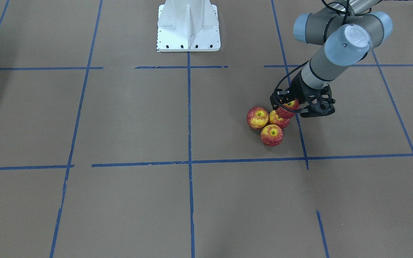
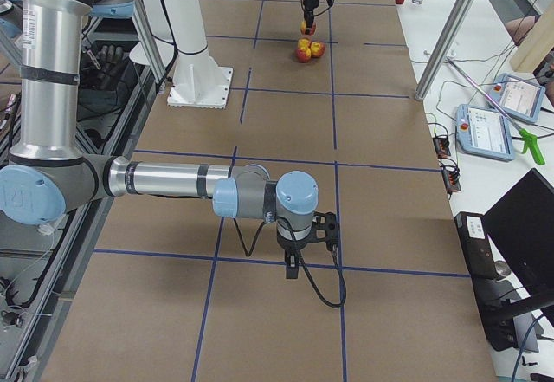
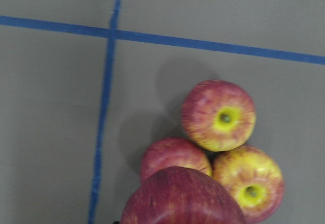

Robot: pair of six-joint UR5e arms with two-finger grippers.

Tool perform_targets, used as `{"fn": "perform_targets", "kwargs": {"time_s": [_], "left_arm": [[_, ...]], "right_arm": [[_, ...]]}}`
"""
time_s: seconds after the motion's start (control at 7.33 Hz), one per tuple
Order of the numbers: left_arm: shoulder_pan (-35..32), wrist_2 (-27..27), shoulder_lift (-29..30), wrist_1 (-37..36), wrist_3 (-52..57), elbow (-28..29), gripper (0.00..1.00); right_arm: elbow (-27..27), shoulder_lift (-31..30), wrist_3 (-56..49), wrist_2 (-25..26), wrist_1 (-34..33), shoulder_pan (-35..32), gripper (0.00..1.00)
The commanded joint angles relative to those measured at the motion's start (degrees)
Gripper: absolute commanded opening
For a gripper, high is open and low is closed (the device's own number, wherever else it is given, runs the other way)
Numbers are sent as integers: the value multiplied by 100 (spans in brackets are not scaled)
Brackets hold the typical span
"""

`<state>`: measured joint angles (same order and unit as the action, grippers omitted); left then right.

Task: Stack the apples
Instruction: 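Lift the red apple with the left gripper toward the three-apple cluster, then lower the red apple onto the top of the cluster with the left gripper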

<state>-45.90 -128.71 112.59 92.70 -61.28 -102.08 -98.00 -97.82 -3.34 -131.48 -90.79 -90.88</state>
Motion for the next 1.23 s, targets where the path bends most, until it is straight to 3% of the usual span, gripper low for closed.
{"fn": "perform_targets", "kwargs": {"time_s": [0.0,0.55,1.09], "left_arm": [[230,12,148,11,-33,206,0],[257,477,254,11,-33,286,0],[309,513,263,221,-24,373,0]], "right_arm": [[0,0,0,0,0,0,100],[0,0,0,0,0,0,100],[0,0,0,0,0,0,100]]}}
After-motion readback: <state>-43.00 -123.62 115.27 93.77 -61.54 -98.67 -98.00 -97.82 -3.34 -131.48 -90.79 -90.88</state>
